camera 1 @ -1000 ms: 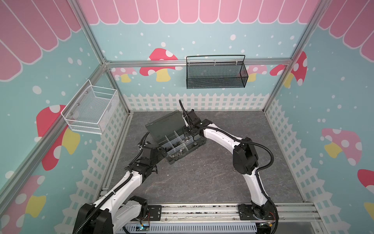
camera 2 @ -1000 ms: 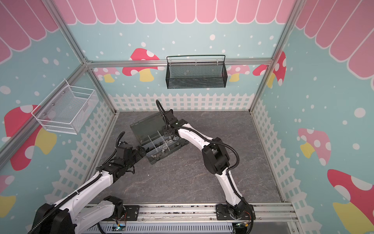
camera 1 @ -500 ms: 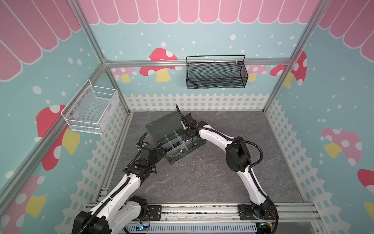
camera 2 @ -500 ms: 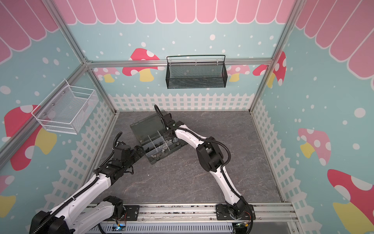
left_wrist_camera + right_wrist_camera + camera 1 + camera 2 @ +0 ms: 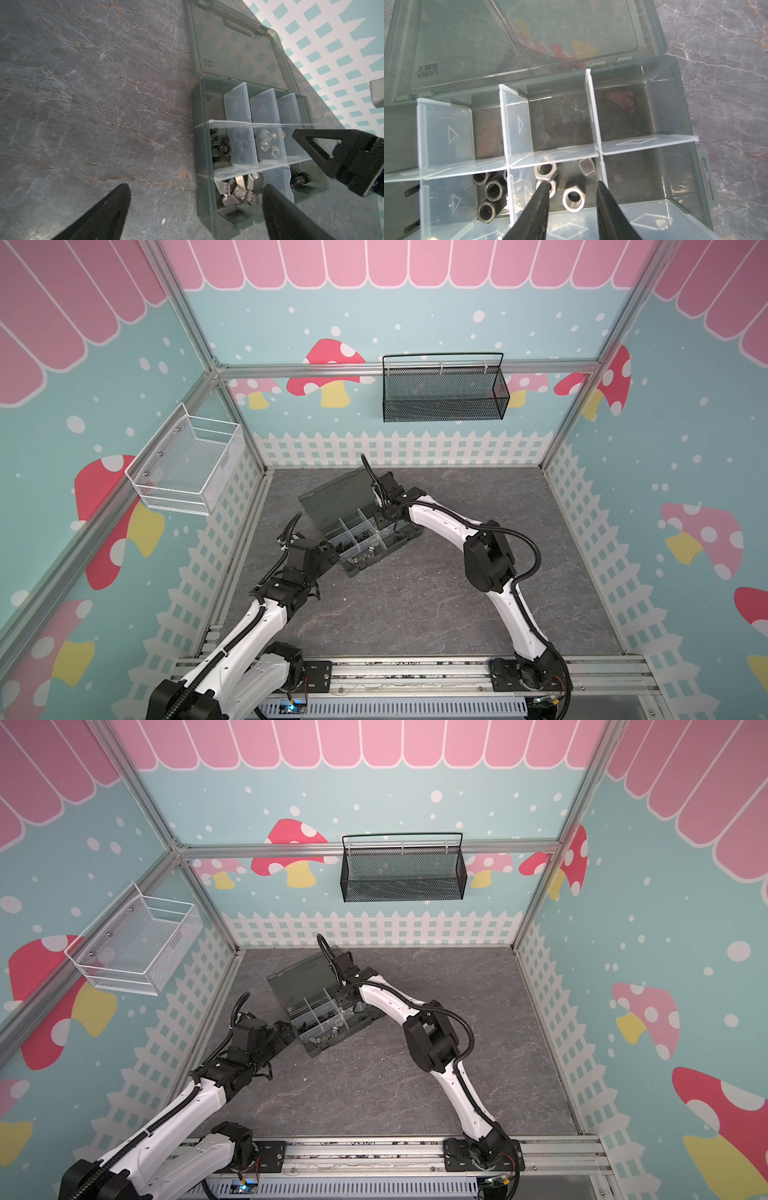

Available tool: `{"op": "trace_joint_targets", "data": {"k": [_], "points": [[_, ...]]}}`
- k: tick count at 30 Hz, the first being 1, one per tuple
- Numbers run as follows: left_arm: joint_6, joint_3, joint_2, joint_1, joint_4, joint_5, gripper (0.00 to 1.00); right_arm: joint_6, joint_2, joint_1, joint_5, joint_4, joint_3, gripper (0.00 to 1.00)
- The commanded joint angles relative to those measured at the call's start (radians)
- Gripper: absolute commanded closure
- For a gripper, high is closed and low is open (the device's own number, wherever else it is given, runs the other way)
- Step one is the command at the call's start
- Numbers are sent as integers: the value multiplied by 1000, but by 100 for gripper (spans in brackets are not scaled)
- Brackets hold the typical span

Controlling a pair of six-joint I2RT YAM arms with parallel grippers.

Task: Sort the screws and nuts into containers
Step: Place the nut into the container.

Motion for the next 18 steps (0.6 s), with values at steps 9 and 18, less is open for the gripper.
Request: {"op": "trace_joint_targets", "data": {"k": [9,18], "points": [[-15,-14,-55,10,-48,-44,0,92,-310,5,78,33,-277,55],[-15,-12,-63,11,-47,-47,0,222,-596,-2,168,50,-659,51]]}}
